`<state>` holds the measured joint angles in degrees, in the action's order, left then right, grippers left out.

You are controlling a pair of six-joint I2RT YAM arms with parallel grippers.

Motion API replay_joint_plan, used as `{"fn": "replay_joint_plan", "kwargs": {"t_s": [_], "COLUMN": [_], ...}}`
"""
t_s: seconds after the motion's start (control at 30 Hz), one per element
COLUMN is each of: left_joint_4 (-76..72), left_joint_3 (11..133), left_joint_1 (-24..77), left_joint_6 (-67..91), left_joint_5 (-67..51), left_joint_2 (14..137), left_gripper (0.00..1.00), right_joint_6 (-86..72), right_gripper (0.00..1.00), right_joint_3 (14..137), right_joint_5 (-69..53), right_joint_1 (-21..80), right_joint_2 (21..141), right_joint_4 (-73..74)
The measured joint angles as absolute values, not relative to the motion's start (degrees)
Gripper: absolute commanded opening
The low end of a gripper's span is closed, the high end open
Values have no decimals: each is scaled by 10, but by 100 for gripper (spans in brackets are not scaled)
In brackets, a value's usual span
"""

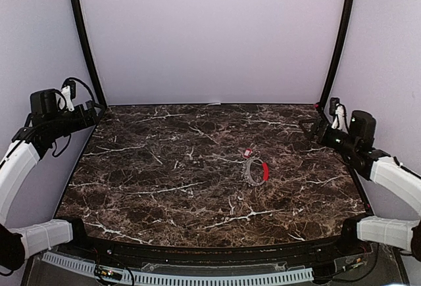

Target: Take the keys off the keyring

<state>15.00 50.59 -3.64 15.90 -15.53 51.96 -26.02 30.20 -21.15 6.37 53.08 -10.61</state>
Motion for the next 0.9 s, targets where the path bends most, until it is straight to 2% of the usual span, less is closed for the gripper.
{"fn": "replay_joint_plan", "kwargs": {"t_s": [0.23, 0.37, 0.5, 0.9], "left_joint_4": [150, 151, 157, 169], "left_joint_3": [491, 485, 483, 483], "left_joint_1": [-38, -40, -40, -40], "left_joint_6": [139, 138, 137, 137], "left_joint_5": [-115, -104, -90, -70], "left_joint_2": [488, 491, 504, 513], "left_gripper": [92, 90, 89, 88], "right_joint_6": [-263, -272, -274, -267], "right_gripper": [72, 69, 61, 46], "right_joint_3": [327, 359, 380, 516], "right_joint_5": [-185, -153, -124, -59], "right_joint_1": [181, 236, 265, 285], "right_joint_2": [699, 789, 853, 1008], "right_joint_4": [-55, -34, -28, -35]}}
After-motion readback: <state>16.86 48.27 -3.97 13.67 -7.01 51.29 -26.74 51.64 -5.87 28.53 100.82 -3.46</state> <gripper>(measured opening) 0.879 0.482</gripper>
